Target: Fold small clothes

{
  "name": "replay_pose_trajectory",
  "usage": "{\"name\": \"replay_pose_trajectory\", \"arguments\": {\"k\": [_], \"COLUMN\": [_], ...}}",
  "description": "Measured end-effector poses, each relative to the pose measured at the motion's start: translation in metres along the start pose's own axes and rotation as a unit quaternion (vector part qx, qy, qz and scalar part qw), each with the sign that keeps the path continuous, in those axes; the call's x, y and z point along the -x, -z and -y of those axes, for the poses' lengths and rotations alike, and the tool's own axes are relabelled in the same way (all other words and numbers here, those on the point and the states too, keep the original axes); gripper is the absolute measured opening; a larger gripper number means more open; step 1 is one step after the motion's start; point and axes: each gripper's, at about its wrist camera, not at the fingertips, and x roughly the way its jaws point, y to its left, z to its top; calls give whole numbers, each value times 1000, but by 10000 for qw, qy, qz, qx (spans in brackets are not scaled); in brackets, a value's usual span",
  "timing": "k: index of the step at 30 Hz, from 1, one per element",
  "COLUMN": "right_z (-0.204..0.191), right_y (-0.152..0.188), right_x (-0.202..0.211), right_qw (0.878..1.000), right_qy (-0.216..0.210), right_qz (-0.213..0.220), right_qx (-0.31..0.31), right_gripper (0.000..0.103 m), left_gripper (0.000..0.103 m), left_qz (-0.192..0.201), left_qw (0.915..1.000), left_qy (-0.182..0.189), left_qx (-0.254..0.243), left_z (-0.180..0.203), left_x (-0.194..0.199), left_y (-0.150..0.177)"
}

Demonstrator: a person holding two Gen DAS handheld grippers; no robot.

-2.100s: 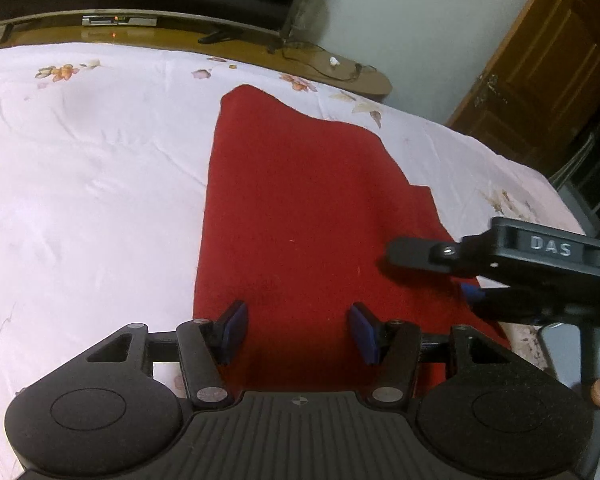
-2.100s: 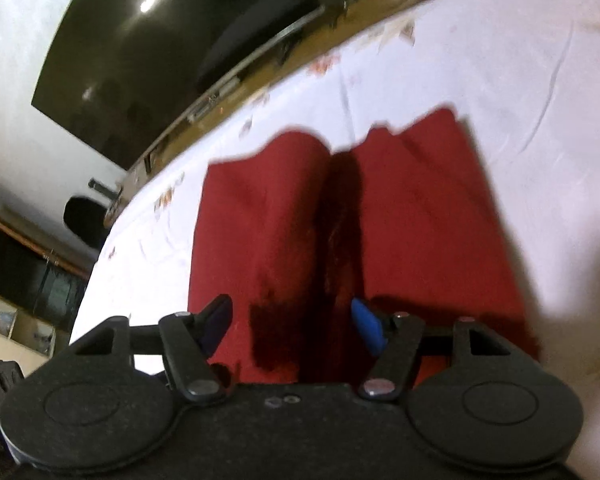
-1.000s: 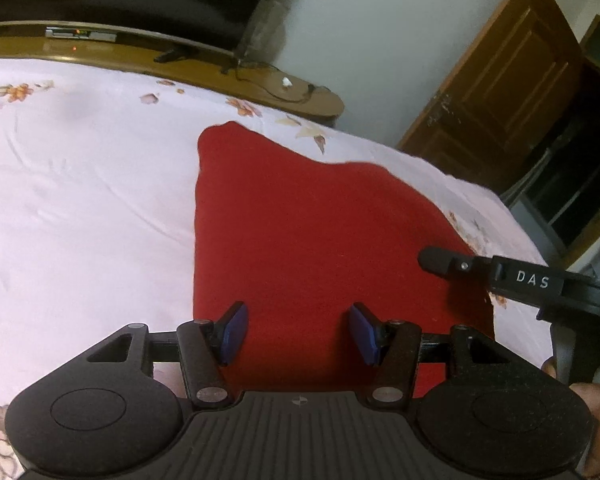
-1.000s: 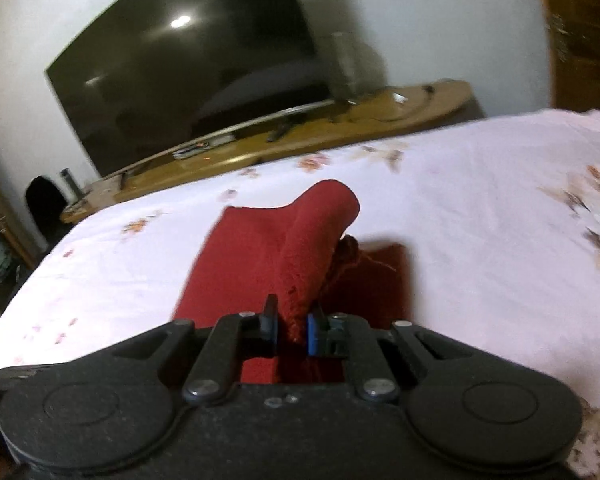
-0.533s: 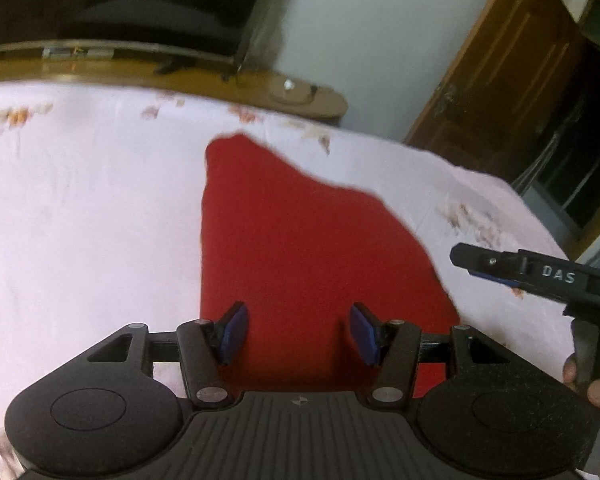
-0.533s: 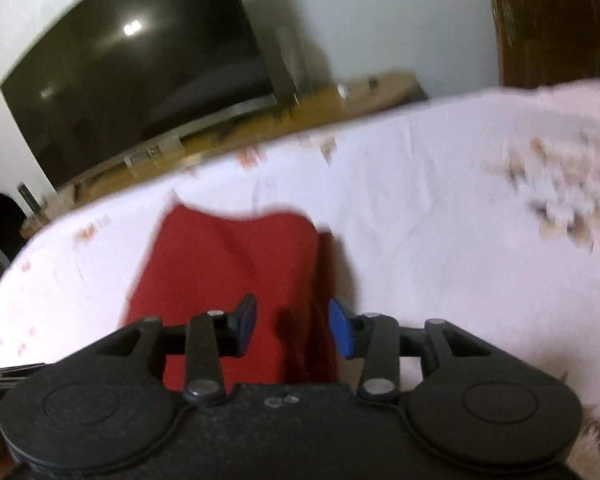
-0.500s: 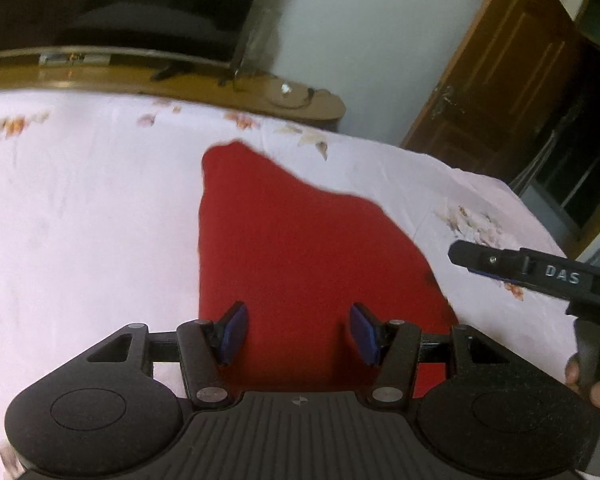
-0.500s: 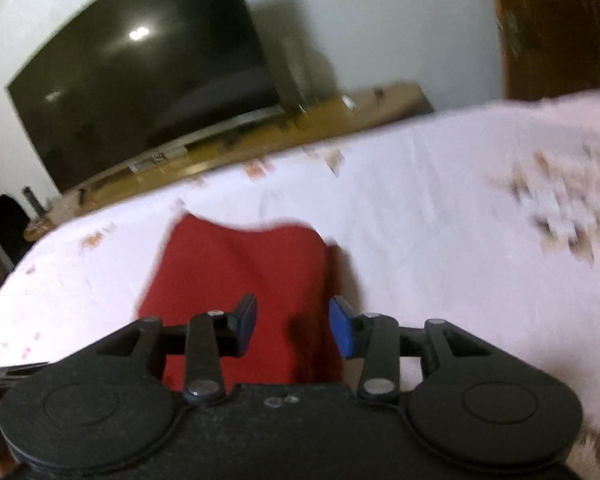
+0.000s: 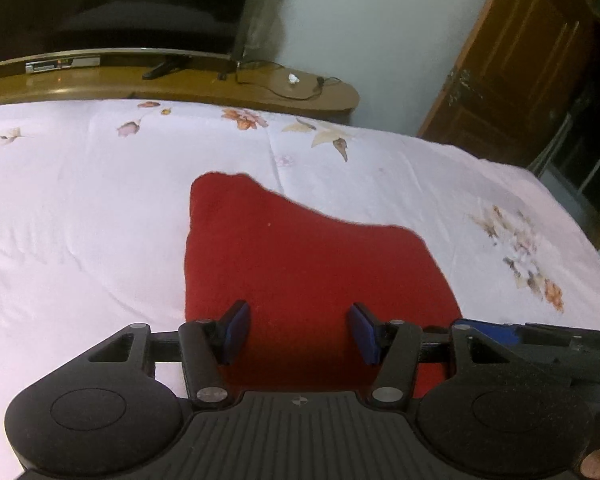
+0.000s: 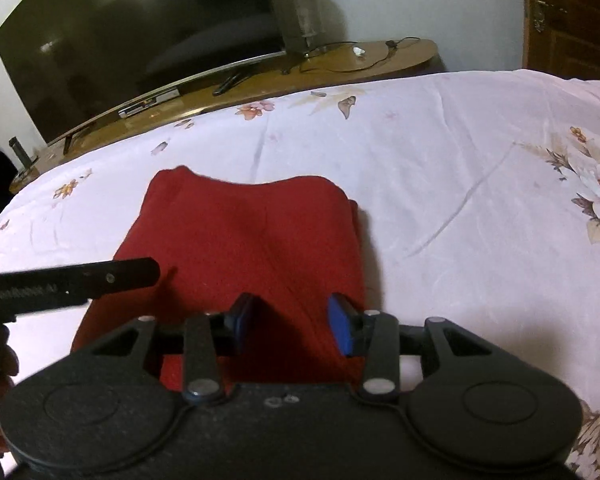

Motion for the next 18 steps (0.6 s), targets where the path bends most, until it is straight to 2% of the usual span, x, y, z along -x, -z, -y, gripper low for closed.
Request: {"name": "replay_pose_trajectory", "arguments": {"k": [2,5,8,10,12,13,15,18], "right_z": [-2,-5,-8,-8,-4,4,22,22], "right_y": [-7,-24,-41,-43,-36,-32,-28,-28], "right_x": [5,11,-5,-18,-39,-49,-54,-53], "right_qw": [9999,9987,9986,9990,9995,9996,9981,9983], "right_qy": [-106,-183,-42,8,289,239,40,115], "right_qz": [90,478,525,450,24,-153,-178,-173], "right_qx": [-27,-43,36,70,134,-15,-582,-538], "right_gripper": [43,55,55,55,55,56,66,68], "left_gripper": [56,56,56,56,56,56,56,56], "left_qz": [107,91,20,-99,-57,-33,-40,-22], "left_qw": [9999,9997,9993,9991,9992,9992,9992,9990], "left_qy": [61,-66,-182,-238,-303,-331,-379,-432], "left_qx": [93,207,323,345,267,213,144,146], "left_z": [-1,-8,-16,-22,-24,-22,-19,-17], "left_x": [2,-12,-29,-41,-48,-48,-48,-39], "left_y": [-10,-24,-28,-24,-19,-18,-18,-21]}}
